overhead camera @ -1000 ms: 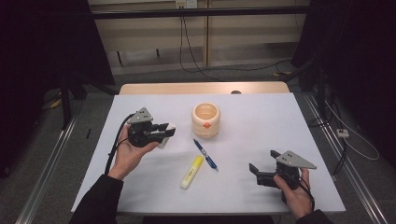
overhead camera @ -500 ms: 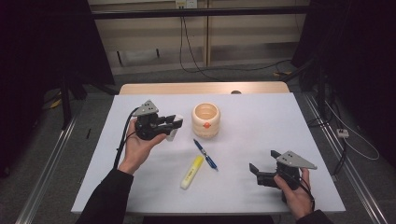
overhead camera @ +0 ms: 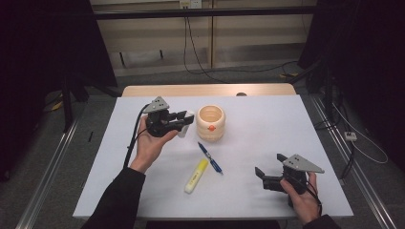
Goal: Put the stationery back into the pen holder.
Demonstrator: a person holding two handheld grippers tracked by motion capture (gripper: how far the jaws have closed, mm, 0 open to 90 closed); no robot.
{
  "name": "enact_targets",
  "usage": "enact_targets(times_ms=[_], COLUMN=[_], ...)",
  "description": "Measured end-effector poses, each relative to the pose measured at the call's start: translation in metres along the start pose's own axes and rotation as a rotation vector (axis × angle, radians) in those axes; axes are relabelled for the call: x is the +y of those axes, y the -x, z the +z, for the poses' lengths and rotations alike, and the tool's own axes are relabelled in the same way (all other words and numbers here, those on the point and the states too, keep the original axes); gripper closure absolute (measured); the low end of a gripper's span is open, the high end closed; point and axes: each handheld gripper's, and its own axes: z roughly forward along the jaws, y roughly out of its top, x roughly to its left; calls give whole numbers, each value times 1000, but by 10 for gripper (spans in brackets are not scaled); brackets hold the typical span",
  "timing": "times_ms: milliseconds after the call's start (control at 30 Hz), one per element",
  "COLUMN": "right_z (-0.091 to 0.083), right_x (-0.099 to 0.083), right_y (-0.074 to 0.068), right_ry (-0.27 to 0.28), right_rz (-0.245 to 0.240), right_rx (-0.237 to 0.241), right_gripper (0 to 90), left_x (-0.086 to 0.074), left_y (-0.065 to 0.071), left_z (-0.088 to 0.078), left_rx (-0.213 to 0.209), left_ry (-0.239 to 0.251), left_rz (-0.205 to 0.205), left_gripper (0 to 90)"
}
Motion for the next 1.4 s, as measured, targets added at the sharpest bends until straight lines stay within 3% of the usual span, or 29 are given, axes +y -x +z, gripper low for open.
enact_targets(times_ms=[567,1067,1400], right_z=[0,-1,-1], right_x=[0,0,0], right_y=[0,0,0], right_ry=[2,3,1], right_rz=[0,0,0], right_rx=[0,1,2], right_gripper=[42,42,41], left_x=[27,40,41], left_y=[3,8,2], left_z=[24,49,62], left_rx=[-14,-22,-23], left_ry=[43,66,72], left_rz=[27,55,41], left_gripper=[675,674,674])
